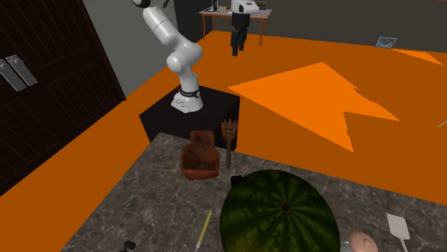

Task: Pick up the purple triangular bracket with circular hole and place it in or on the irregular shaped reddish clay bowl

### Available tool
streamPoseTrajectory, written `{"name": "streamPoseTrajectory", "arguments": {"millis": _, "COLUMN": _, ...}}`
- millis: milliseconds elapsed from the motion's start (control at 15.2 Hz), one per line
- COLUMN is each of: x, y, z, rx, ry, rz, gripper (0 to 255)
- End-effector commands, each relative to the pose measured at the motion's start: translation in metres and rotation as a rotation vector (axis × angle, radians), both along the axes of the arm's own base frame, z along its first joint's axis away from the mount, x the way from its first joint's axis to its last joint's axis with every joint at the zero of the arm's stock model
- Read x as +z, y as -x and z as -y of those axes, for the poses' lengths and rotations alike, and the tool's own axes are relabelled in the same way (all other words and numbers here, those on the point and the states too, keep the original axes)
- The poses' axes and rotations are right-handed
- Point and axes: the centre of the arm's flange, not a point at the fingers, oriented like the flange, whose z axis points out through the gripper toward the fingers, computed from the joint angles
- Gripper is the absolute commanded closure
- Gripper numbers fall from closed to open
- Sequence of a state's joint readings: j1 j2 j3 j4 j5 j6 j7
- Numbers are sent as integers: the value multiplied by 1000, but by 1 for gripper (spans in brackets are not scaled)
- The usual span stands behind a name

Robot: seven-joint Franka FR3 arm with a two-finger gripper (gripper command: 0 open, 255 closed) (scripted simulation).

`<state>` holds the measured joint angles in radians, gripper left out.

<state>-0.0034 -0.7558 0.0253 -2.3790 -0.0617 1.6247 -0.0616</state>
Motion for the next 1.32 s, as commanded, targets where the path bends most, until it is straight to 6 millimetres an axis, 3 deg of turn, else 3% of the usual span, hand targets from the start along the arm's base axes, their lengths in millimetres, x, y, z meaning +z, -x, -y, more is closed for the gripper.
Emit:
{"name": "streamPoseTrajectory", "arguments": {"millis": 0, "x": 0, "y": 0, "z": 0, "rx": 0, "ry": 0, "rz": 0, "gripper": 0}}
{"name": "streamPoseTrajectory", "arguments": {"millis": 1254, "x": -135, "y": -80, "z": 195, "rx": 99, "ry": -3, "rz": 12, "gripper": 0}}
